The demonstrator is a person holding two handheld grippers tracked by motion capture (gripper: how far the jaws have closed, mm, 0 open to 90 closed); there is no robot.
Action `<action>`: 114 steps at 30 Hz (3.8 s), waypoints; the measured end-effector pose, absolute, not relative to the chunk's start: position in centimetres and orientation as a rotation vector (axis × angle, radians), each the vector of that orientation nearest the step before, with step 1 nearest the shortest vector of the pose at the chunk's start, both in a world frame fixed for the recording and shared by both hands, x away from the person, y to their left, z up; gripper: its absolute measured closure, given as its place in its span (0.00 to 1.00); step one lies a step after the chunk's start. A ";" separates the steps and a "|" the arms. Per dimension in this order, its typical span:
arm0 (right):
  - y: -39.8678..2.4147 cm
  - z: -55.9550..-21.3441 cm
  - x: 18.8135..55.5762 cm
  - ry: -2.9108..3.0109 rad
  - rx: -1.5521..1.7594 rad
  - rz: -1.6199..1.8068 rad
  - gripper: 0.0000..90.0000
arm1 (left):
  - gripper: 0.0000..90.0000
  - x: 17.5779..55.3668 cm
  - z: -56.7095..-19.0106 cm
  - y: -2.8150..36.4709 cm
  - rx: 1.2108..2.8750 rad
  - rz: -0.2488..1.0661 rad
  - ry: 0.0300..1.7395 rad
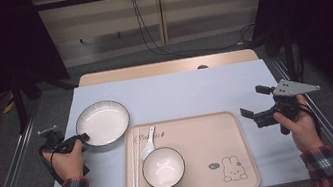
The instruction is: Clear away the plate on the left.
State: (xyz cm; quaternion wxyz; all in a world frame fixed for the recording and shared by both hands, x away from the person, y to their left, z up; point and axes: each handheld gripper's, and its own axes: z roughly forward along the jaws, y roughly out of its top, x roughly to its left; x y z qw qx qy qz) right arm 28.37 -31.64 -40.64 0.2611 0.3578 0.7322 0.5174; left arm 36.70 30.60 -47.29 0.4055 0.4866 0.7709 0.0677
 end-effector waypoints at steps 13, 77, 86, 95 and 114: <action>-32.1 -40.7 28.4 1.978 0.978 1.405 0.00 | 0.95 38.3 -43.7 30.3 1.329 0.248 1.858; -21.9 -41.0 32.4 2.114 1.097 1.591 0.09 | 0.95 38.2 -38.2 14.6 1.632 -0.125 1.391; -20.5 -41.3 32.7 2.161 1.159 1.668 0.35 | 0.94 37.6 -37.9 13.0 1.626 -0.170 1.324; -20.5 -41.3 32.8 2.179 1.303 1.727 0.59 | 0.94 37.4 -38.2 12.1 1.614 -0.193 1.287; -22.3 -38.1 31.6 1.927 1.633 1.778 0.90 | 0.93 36.7 -39.0 10.3 1.695 -0.176 1.144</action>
